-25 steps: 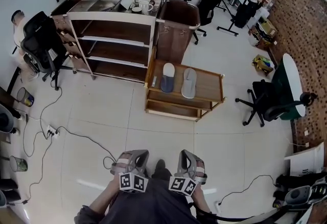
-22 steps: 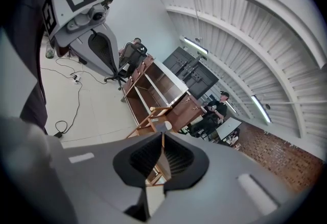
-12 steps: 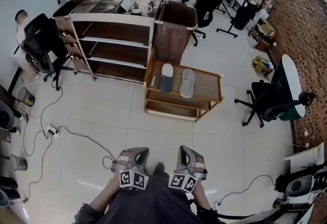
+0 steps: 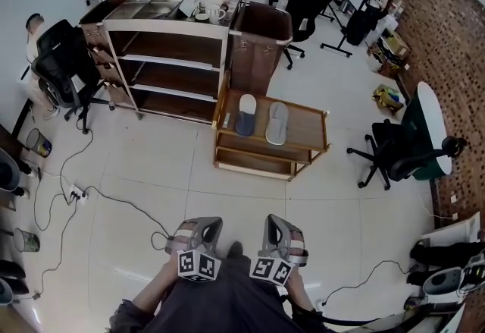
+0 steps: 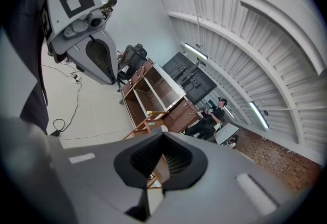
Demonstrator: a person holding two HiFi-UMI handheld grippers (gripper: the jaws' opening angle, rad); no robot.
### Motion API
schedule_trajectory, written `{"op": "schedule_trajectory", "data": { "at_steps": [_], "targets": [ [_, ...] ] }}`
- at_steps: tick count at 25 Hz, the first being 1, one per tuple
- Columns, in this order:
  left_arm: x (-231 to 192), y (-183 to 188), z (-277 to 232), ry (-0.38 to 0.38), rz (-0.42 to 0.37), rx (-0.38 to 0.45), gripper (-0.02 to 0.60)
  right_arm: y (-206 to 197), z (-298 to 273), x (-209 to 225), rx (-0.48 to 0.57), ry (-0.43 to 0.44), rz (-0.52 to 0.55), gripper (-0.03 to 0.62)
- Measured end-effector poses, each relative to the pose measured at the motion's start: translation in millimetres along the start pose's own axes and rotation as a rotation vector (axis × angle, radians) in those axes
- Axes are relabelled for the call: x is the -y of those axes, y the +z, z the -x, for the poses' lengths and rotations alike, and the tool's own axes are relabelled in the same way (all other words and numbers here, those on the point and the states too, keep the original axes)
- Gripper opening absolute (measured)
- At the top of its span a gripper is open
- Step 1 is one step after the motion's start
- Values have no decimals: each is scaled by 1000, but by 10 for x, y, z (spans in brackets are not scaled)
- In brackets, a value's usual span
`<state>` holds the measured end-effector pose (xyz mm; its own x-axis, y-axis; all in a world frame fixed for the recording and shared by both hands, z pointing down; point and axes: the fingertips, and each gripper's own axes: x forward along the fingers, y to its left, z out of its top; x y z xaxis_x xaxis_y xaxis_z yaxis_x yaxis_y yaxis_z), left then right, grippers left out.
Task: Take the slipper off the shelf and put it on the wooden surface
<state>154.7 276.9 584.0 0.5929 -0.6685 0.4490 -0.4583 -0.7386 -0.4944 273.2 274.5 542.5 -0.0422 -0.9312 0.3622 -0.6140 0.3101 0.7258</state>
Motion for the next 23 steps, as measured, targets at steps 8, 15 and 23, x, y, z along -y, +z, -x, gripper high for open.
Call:
{"op": "schedule_trajectory", "data": {
  "at_steps": [8,15,23],
  "targets": [
    [-10,5,40,6,2,-2,17,38,38,17,10,-1,-1,2],
    [30,14,66,8,-1,2,17,44,79,-8,22,0,-6,2],
    [6,-9,89,6,0,2,17,84,79,-13,21,1,1,2]
  ]
}}
